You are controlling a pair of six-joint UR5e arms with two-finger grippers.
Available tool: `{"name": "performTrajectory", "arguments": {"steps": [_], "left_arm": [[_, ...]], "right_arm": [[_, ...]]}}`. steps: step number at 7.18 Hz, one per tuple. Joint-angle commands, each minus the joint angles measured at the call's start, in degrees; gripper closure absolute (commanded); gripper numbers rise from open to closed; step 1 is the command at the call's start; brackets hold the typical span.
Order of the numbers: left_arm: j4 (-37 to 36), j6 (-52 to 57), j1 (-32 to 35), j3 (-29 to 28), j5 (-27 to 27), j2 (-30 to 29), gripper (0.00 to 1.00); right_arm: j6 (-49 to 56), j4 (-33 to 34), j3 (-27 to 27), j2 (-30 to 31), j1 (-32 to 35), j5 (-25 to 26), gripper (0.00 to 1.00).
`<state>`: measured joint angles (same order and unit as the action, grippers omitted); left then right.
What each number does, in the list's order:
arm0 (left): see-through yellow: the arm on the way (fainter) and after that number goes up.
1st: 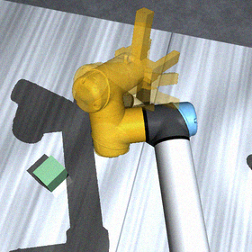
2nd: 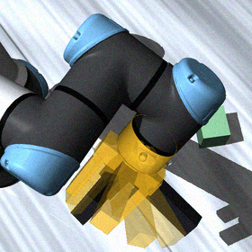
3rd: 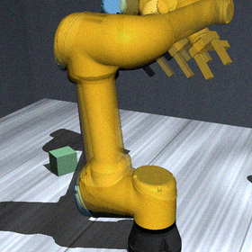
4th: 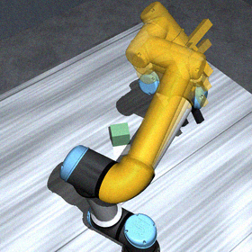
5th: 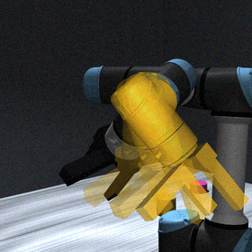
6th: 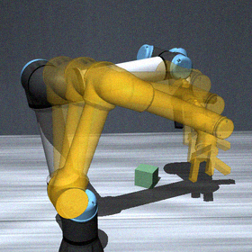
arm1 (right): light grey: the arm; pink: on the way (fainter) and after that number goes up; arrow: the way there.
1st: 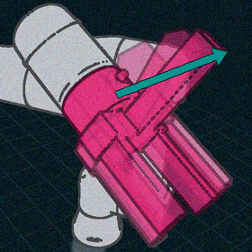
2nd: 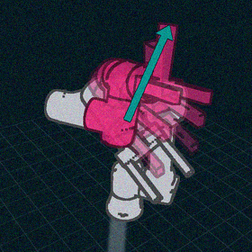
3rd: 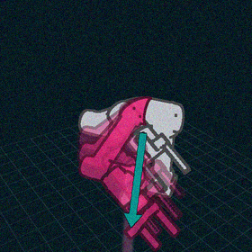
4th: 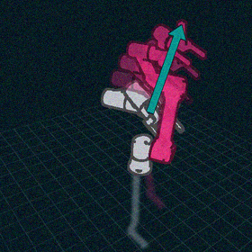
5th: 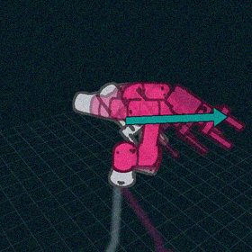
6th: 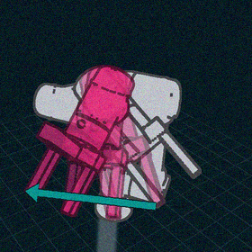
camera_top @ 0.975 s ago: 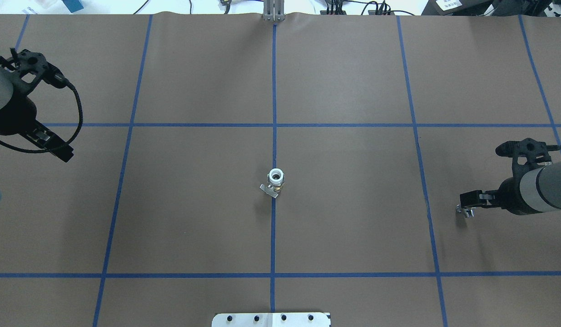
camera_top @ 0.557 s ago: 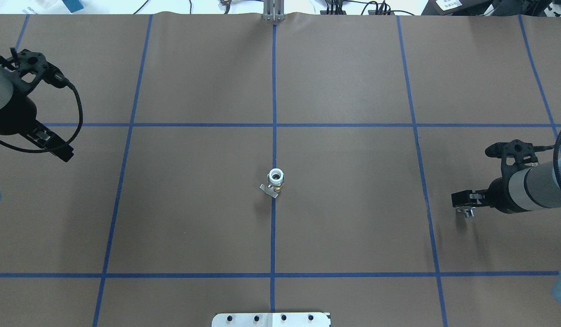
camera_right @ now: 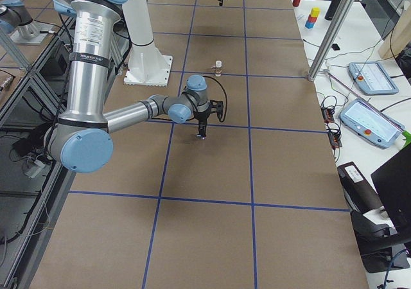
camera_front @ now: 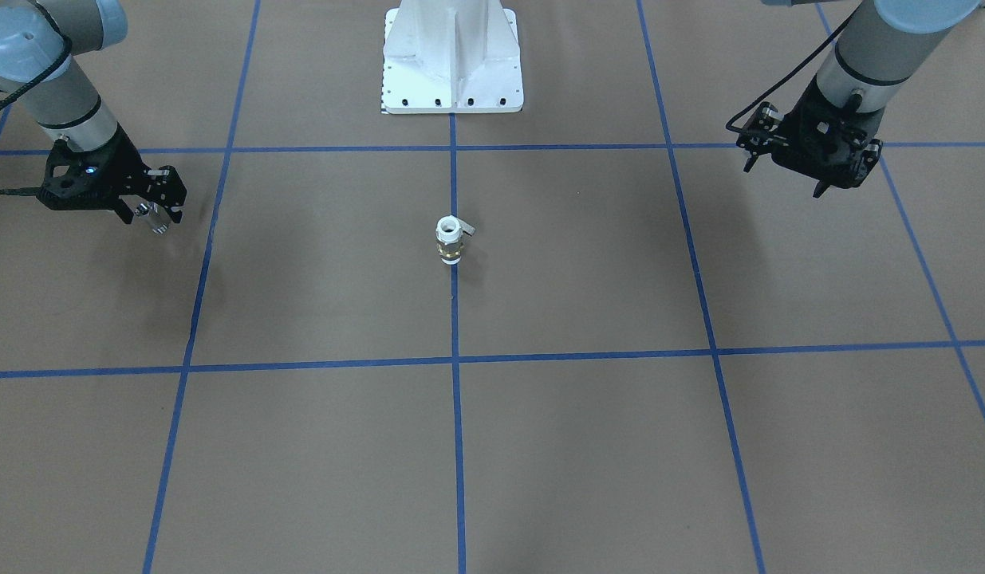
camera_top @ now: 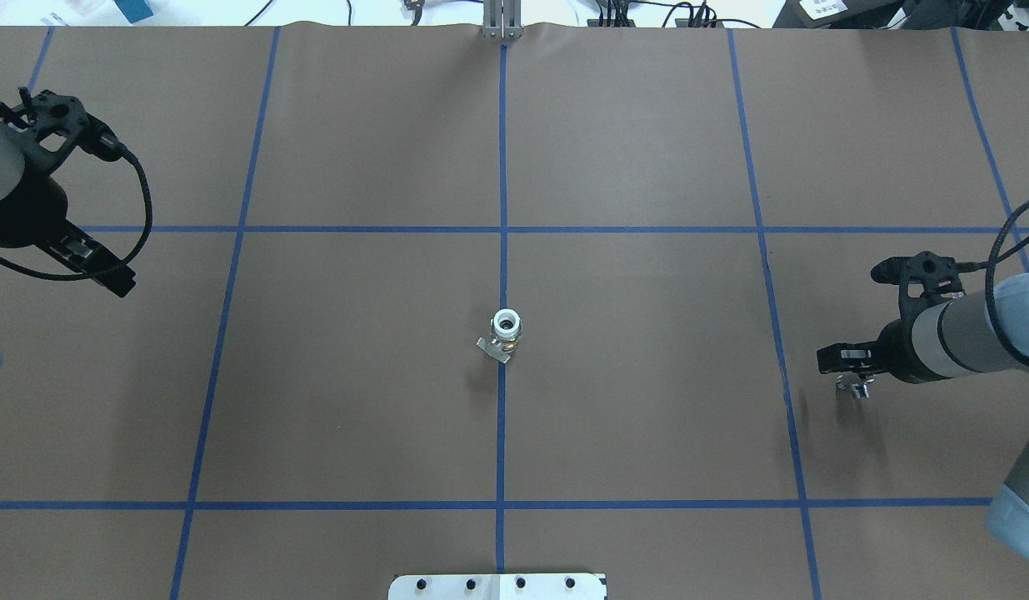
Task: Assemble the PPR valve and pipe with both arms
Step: 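Lower the right gripper and grasp the small silver pipe fitting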
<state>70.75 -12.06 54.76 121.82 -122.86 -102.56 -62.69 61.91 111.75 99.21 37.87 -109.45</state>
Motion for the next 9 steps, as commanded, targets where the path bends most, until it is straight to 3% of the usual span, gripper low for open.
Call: {"name": "performTrajectory", "arguments": {"steps": [1, 3, 5, 6, 7, 9], "left_arm": [[0.00, -0.07, 0.00, 0.18, -0.01, -0.10, 0.00], [0.00, -0.07, 0.00, 0.26, -0.01, -0.01, 0.00], [0.00, -0.07, 0.00, 0.18, -0.01, -0.01, 0.00], [0.00, -0.07, 0.00, 0.18, -0.01, -0.01, 0.00], [0.00, -0.07, 0.00, 0.18, -0.01, -0.01, 0.00], [0.00, -0.07, 0.00, 0.18, -0.10, -0.01, 0.00]], "right_arm": [[0.20, 0.05, 0.04, 0.54, 0.27, 0.03, 0.23], [0.20, 0.22, 0.04, 0.63, 0.27, -0.06, 0.38], [0.20, 0.40, 0.04, 0.63, 0.27, -0.58, 0.84], [0.20, 0.57, 0.22, 0.90, 0.27, -0.59, 0.95], [0.20, 0.58, 0.48, 0.99, 0.36, -0.67, 1.00], [0.20, 0.92, 2.14, 0.12, 3.41, -4.42, 1.00]]}}
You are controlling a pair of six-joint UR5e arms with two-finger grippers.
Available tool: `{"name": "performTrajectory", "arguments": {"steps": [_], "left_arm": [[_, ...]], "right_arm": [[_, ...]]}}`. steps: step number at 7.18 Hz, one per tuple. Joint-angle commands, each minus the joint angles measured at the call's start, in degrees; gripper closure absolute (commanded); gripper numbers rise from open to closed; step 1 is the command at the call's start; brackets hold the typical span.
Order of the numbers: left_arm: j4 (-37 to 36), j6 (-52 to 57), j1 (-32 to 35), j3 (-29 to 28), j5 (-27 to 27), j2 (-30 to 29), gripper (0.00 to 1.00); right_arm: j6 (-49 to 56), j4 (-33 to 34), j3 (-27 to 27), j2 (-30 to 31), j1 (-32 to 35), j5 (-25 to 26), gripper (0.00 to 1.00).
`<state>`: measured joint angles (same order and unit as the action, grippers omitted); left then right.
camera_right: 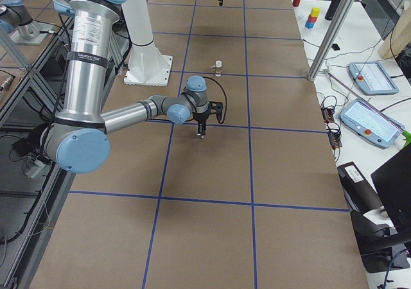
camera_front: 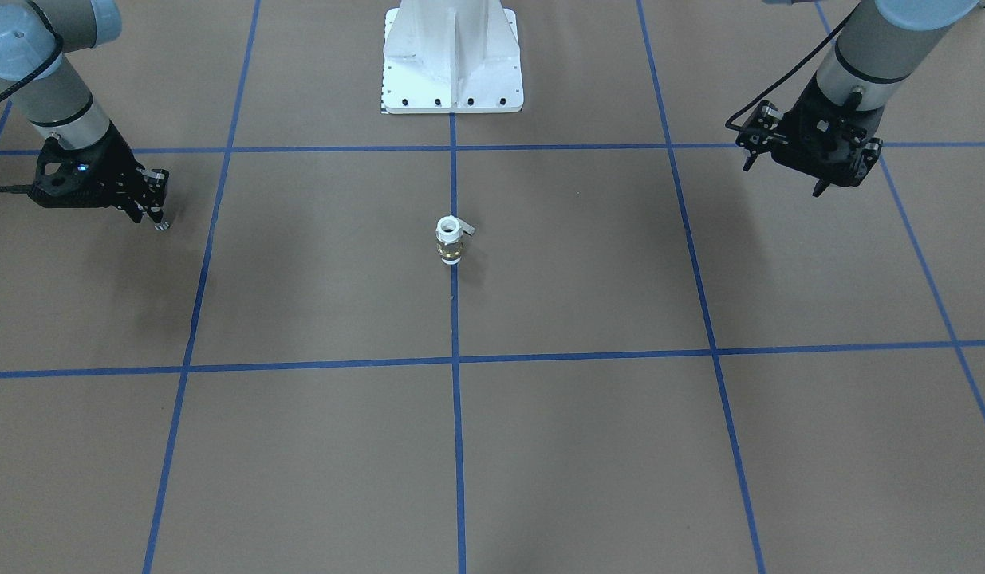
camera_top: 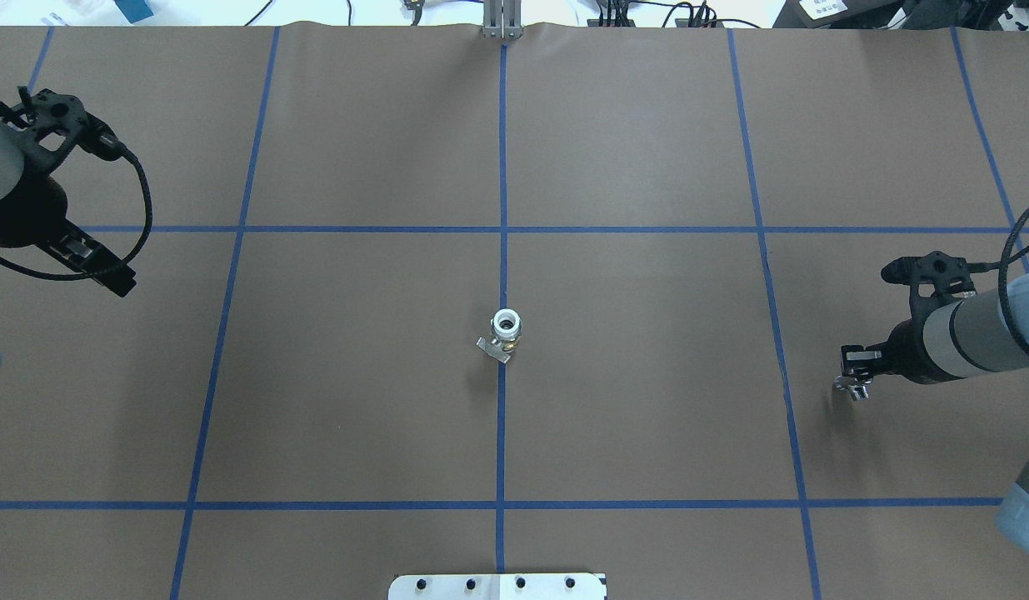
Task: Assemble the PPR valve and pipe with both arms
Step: 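Lower the right gripper and grasp the small silver pipe fitting, then carry the silver fitting with the right gripper above the valve fitting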
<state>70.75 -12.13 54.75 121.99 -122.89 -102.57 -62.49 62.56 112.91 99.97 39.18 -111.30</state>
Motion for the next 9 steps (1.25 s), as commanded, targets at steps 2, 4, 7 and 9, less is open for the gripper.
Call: {"name": "performTrajectory", "arguments": {"steps": [2, 4, 7, 9], "left_arm": [[0.00, 0.00, 0.00, 0.00, -0.07, 0.00, 0.00], [-0.09, -0.09, 0.18, -0.09, 0.02, 0.17, 0.00], [0.09, 7.85, 9.62, -3.32, -0.59, 1.66, 0.00], [0.09, 24.86, 22.17, -13.13, -6.11, 1.76, 0.00]], "right_arm": [[-0.52, 3.50, 0.99, -6.50, 5.80, -7.87, 1.00], [-0.97, 25.03, 0.82, -24.47, 5.99, -8.06, 1.00], [-8.39, 36.32, -2.07, -40.08, 4.07, -7.88, 1.00], [-13.60, 36.40, -3.83, -44.06, 2.22, -7.62, 1.00]]}}
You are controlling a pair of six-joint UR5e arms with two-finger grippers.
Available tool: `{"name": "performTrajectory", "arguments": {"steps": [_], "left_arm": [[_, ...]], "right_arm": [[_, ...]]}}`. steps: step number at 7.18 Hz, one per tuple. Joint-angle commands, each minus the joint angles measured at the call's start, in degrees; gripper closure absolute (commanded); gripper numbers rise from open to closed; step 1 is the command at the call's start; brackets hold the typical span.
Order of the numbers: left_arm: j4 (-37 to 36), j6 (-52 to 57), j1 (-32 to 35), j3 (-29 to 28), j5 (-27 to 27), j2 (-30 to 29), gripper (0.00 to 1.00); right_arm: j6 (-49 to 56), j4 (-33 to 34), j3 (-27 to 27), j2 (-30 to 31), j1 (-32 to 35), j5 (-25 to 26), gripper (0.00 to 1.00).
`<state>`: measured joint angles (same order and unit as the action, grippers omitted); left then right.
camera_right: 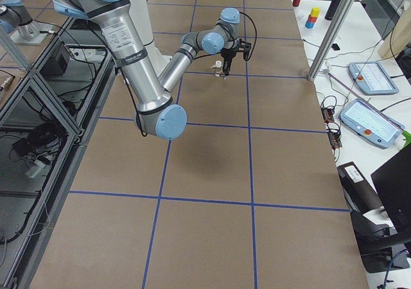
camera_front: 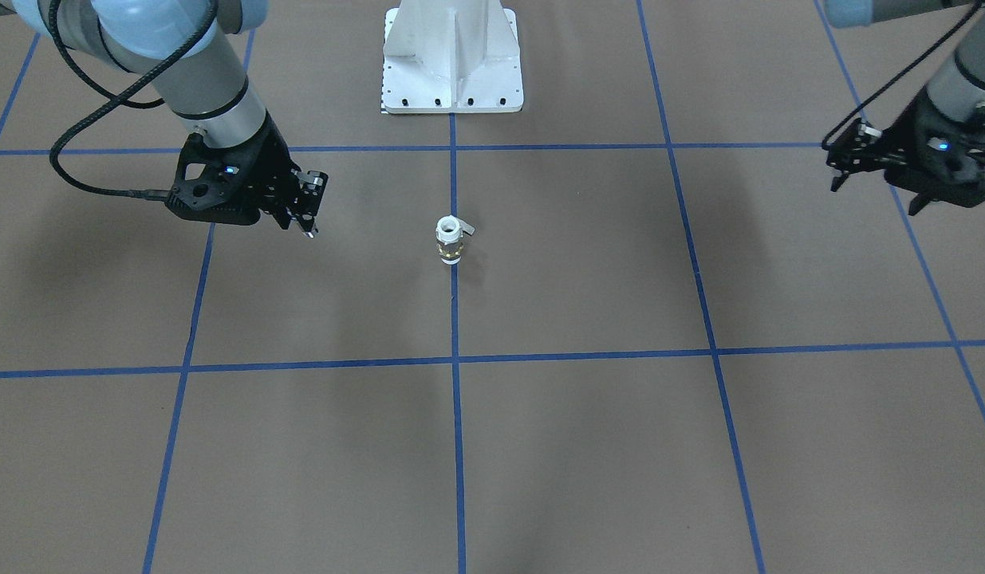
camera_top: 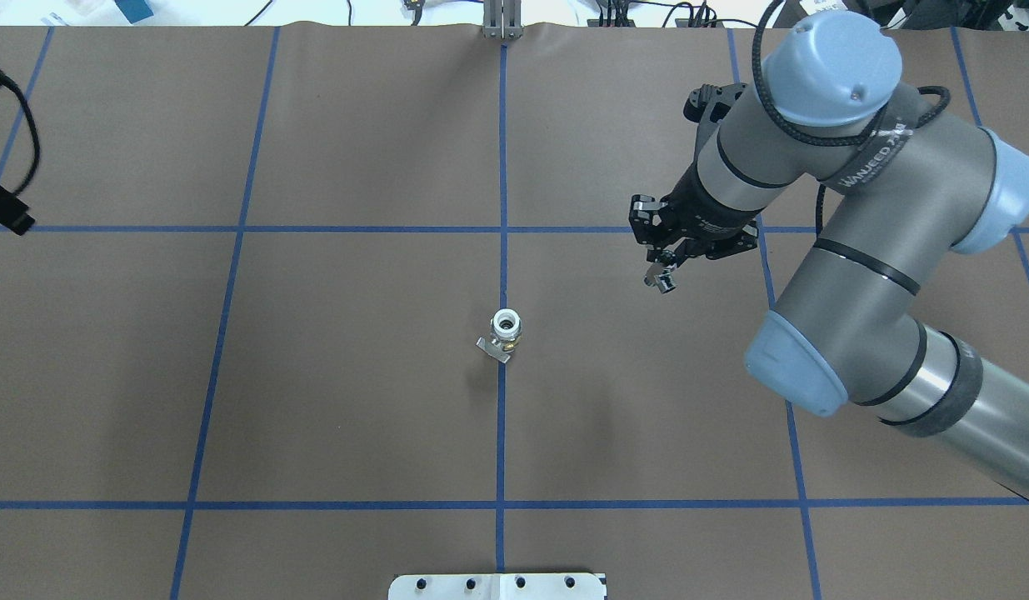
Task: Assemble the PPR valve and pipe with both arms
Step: 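Carry the silver fitting with the right gripper above the valve fitting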
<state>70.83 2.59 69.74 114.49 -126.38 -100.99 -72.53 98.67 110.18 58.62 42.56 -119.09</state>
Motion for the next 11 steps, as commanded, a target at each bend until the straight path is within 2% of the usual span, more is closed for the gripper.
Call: {"name": "performTrajectory", "arguments": {"steps": [1, 2, 3, 4, 5, 8, 11], "left_arm": [[0.01, 14.59, 12.82, -10.56, -2.73, 0.18, 0.00], [0.35, 15.07, 16.53, -13.83, -2.64, 0.61, 0.00], [3.75, 14.90, 20.05, -15.16, -2.64, 5.06, 0.00], [10.22, 14.47, 20.78, -15.53, -2.73, 6.84, 0.00], [11.33, 14.38, 20.79, -16.31, -2.73, 7.73, 0.00], [11.43, 14.37, 20.79, -16.93, -2.73, 7.65, 0.00], [11.43, 14.37, 20.70, -17.02, -2.73, 7.56, 0.00]], "right_arm": [[-6.19, 0.38, -1.63, -4.20, -1.95, 0.44, 1.00], [-7.96, 0.47, -2.41, -5.52, -2.65, 0.88, 1.00], [-8.93, 4.56, -3.47, -8.75, -3.09, 1.23, 1.00], [-9.20, 10.17, -4.26, -13.22, -4.40, 2.62, 1.00], [-12.34, 10.66, -5.40, -15.35, -5.98, 4.03, 1.00], [-16.41, 10.49, -18.64, -25.37, -10.03, 8.60, 1.00], [-15.53, 10.22, -20.26, -24.70, -10.92, 9.05, 1.00]]}}
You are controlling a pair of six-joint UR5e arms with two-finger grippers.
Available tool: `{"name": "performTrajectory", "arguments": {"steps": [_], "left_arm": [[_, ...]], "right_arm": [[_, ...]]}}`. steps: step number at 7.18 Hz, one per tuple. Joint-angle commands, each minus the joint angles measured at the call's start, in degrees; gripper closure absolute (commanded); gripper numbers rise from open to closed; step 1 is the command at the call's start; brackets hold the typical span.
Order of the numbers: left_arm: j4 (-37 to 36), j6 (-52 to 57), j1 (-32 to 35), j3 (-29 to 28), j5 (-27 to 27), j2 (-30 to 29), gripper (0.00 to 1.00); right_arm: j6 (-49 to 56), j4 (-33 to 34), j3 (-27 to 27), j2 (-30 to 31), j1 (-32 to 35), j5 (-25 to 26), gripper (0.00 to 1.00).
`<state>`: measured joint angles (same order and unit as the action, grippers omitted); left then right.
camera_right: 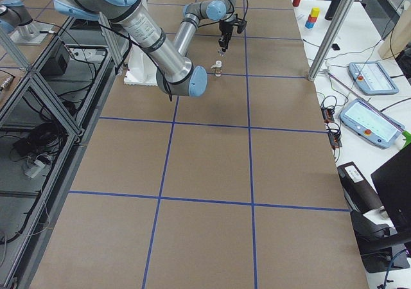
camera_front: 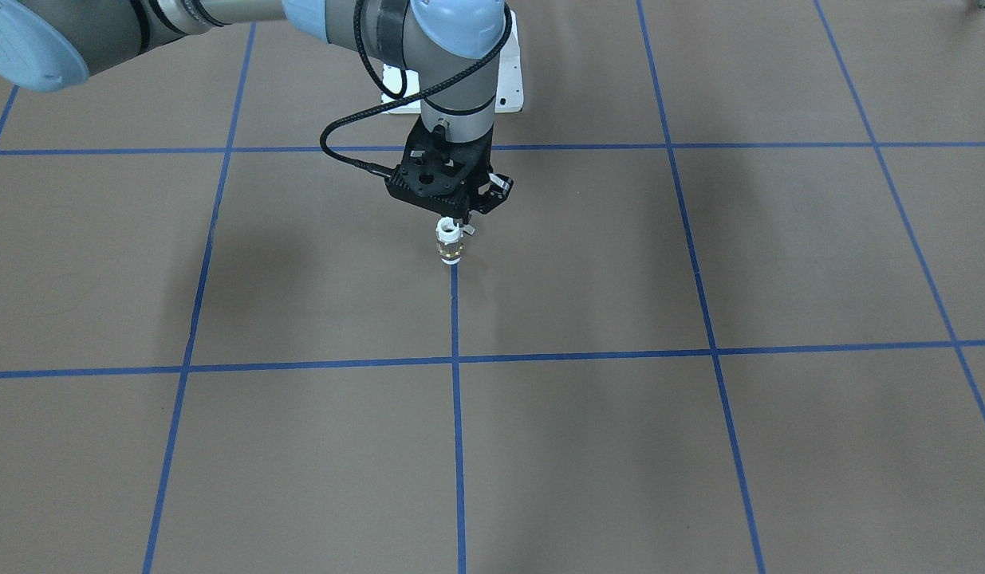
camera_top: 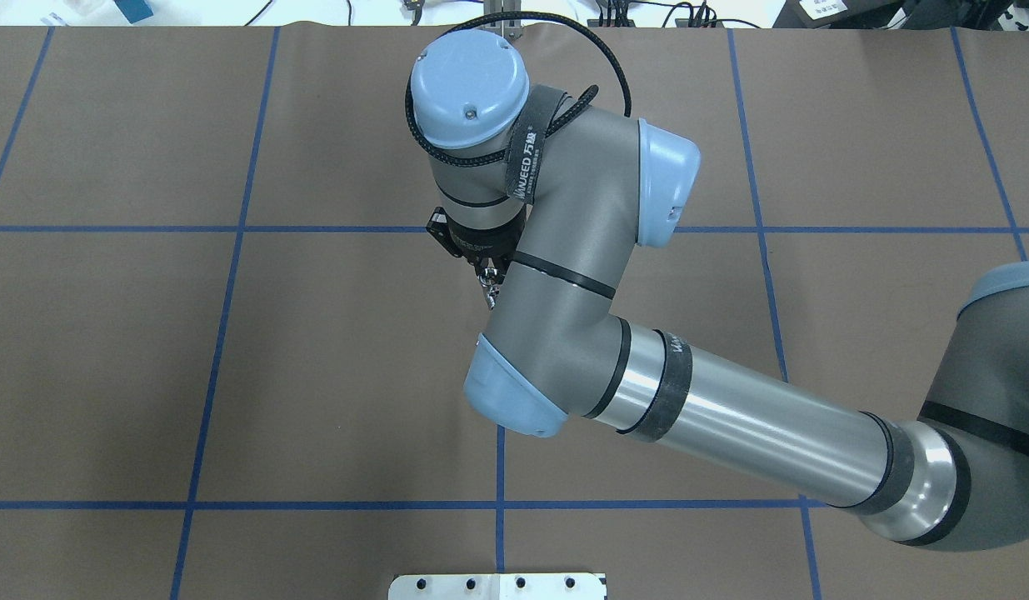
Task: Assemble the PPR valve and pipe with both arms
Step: 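Carry the silver fitting with the right gripper above the valve fitting, then lower the silver fitting with the right gripper into the valve's top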
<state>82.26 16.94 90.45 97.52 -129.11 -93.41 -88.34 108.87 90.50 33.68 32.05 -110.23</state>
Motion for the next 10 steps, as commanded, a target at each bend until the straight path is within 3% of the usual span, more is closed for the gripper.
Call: {"name": "performTrajectory", "arguments": {"steps": [1, 10], "left_arm": [[0.01, 0.03, -0.02, -0.05, 0.00, -0.01, 0.00], [0.01, 0.03, -0.02, -0.05, 0.00, -0.01, 0.00]], "right_arm": [[0.27, 0.02, -0.41, 0.95, -0.41, 0.45, 1.00], [0.27, -0.06, -0.41, 1.83, -1.56, 0.72, 1.00]]}}
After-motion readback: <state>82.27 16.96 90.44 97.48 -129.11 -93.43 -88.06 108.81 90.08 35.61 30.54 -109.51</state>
